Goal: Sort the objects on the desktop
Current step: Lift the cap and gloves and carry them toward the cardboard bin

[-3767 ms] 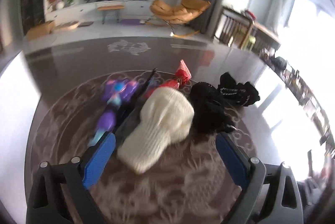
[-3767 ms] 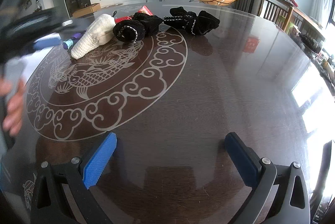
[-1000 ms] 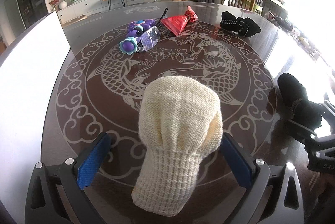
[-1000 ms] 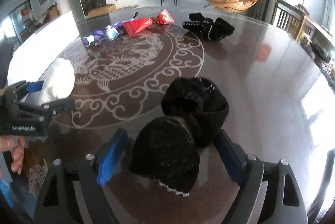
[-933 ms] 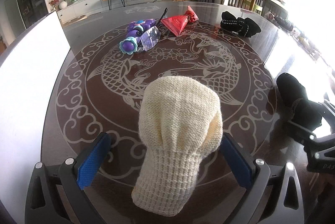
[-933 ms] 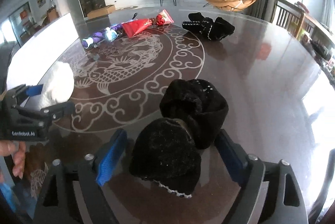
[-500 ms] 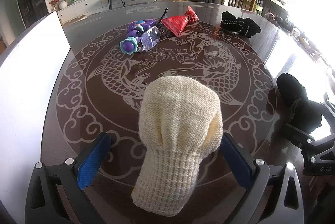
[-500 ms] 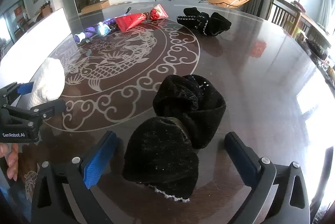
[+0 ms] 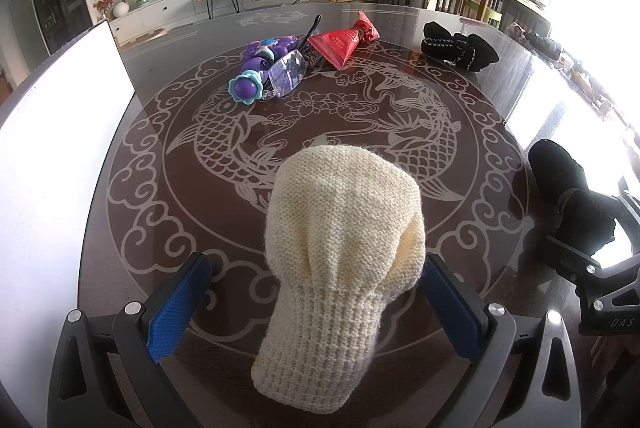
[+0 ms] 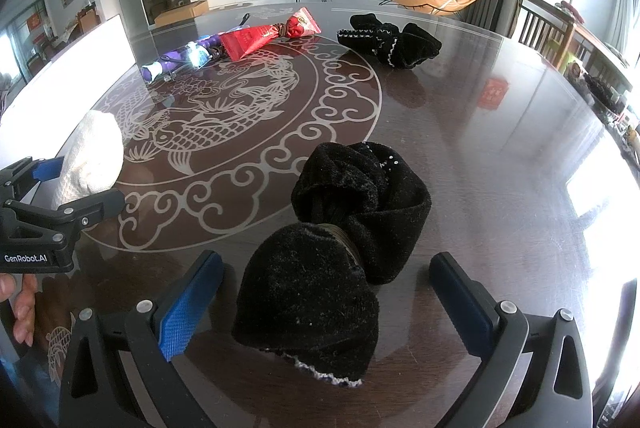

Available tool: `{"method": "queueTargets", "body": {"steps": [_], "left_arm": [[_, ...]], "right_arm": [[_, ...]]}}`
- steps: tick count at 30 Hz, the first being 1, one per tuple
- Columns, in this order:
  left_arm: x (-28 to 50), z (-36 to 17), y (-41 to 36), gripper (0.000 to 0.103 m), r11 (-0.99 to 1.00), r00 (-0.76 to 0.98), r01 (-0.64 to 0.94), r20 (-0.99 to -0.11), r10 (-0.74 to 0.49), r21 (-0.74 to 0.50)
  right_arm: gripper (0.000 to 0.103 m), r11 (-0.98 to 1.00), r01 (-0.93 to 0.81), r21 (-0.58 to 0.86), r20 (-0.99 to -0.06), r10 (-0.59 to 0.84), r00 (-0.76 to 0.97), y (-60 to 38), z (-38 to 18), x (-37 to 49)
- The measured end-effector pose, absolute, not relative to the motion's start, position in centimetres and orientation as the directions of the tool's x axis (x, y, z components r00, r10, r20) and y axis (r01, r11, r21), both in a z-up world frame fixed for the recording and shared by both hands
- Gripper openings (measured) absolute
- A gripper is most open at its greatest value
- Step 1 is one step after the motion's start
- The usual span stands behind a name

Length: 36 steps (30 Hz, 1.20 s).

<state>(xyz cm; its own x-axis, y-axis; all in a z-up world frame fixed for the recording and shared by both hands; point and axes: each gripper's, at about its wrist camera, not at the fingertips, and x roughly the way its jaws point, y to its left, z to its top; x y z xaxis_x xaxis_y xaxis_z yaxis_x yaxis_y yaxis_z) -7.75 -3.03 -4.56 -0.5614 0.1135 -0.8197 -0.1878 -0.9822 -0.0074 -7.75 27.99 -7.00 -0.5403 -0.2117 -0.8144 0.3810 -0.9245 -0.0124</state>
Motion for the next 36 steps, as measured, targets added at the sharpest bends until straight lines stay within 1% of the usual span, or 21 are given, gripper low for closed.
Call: {"method": "queueTargets", "body": {"steps": [23, 24, 25, 26, 27, 28, 29, 30, 31, 32, 34, 36], "left_arm": [[-7.9, -4.5, -3.0, 0.102, -0.982, -0.554, -0.191, -0.825, 0.108, -0.001], [-7.8, -4.3, -2.9, 0.097, -0.981, -0.561, -0.195, -0.820, 0.113, -0.001], [-7.6, -4.1, -2.9, 0.079, -0.981, -0.573, -0.195, -0.811, 0.116, -0.003], [-7.4, -3.9, -2.8, 0.058, -0.981, -0.584, -0.195, -0.803, 0.118, -0.003], [-7.2, -3.7, -2.7, 0.049, -0.979, -0.589, -0.203, -0.798, 0.127, -0.005], [-7.1, -3.6, -2.4, 0.045, -0.977, -0.587, -0.211, -0.800, 0.127, 0.000], [-6.9, -3.5, -2.2, 0.043, -0.975, -0.584, -0.221, -0.800, 0.137, -0.007], [-6.6, -3.4, -2.0, 0.043, -0.973, -0.579, -0.231, -0.801, 0.153, -0.019], [-6.1, -3.2, -1.9, 0.042, -0.968, -0.568, -0.245, -0.802, 0.184, -0.049], [-5.7, -3.1, -1.8, 0.042, -0.965, -0.562, -0.251, -0.802, 0.205, -0.071], [-4.4, -2.3, -1.8, 0.042, -0.960, -0.564, -0.256, -0.788, 0.245, -0.115], [-2.9, -0.8, -2.2, 0.042, -0.953, -0.580, -0.257, -0.764, 0.284, -0.159]], "right_arm": [[0.103, -0.925, 0.380, -0.012, -0.815, -0.212, -0.540, 28.0, -7.0, -7.7], [0.103, -0.925, 0.380, -0.011, -0.815, -0.212, -0.540, 28.0, -7.0, -7.7], [0.103, -0.925, 0.379, -0.010, -0.815, -0.212, -0.539, 28.0, -7.0, -7.8], [0.103, -0.925, 0.381, -0.011, -0.817, -0.211, -0.536, 28.0, -7.0, -7.8], [0.103, -0.922, 0.387, -0.012, -0.823, -0.210, -0.527, 27.9, -7.0, -7.9], [0.103, -0.918, 0.397, -0.010, -0.834, -0.211, -0.510, 27.9, -6.9, -8.0], [0.100, -0.916, 0.401, -0.010, -0.841, -0.209, -0.498, 27.9, -6.8, -7.9], [0.081, -0.921, 0.390, -0.010, -0.834, -0.207, -0.511, 28.1, -6.5, -7.6], [0.065, -0.923, 0.386, -0.007, -0.825, -0.212, -0.523, 28.3, -6.1, -7.2], [0.044, -0.922, 0.387, 0.012, -0.826, -0.227, -0.516, 28.5, -5.7, -7.0], [0.044, -0.919, 0.387, 0.070, -0.826, -0.271, -0.495, 28.7, -5.2, -6.5], [0.043, -0.916, 0.392, 0.085, -0.809, -0.293, -0.510, 28.4, -3.8, -5.5]]}}
